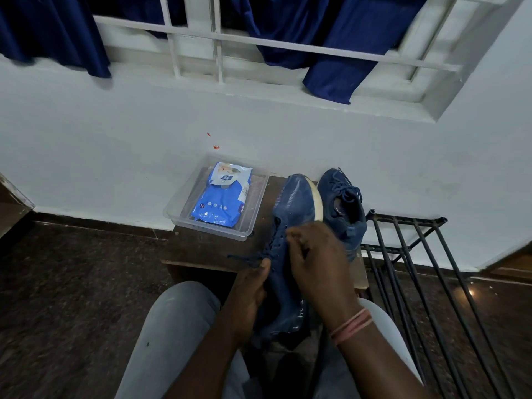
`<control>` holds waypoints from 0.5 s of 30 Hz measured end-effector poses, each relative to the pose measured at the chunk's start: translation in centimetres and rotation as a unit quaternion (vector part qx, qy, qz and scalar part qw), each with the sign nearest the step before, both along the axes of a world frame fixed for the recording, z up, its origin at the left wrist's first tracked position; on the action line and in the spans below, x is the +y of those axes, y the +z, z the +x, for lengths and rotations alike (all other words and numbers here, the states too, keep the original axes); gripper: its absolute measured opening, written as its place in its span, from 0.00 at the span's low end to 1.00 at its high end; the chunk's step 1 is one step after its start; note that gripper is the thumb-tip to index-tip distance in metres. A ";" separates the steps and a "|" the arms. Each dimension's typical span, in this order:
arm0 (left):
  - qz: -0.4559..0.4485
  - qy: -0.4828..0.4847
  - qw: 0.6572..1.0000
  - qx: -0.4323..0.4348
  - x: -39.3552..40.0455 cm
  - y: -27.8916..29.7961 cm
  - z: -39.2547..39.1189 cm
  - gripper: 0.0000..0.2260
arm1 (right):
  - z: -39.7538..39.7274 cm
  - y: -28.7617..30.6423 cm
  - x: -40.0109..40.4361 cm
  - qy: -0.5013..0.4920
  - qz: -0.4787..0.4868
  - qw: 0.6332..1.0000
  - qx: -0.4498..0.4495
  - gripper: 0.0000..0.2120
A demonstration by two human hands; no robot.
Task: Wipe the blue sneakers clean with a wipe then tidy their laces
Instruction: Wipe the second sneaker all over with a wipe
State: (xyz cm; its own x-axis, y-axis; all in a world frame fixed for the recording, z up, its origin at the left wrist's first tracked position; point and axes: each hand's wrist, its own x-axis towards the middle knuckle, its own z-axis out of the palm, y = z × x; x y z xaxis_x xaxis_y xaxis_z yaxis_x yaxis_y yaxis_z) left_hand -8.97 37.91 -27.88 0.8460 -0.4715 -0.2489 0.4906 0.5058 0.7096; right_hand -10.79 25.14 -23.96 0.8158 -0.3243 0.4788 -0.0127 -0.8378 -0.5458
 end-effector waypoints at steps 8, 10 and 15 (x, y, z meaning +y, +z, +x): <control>0.034 -0.006 0.999 0.000 0.3 -0.7 0.5 0.16 | -0.2 -0.6 -0.3 0.019 0.002 1.000 0.009 0.06; 0.035 -0.019 0.999 -0.014 0.3 -0.9 0.4 0.18 | 0.1 -0.4 -0.5 -0.001 -0.014 1.000 0.011 0.06; 0.030 -0.011 0.999 -0.029 0.9 -1.9 1.2 0.11 | -1.7 0.1 0.9 0.090 0.072 0.992 0.056 0.07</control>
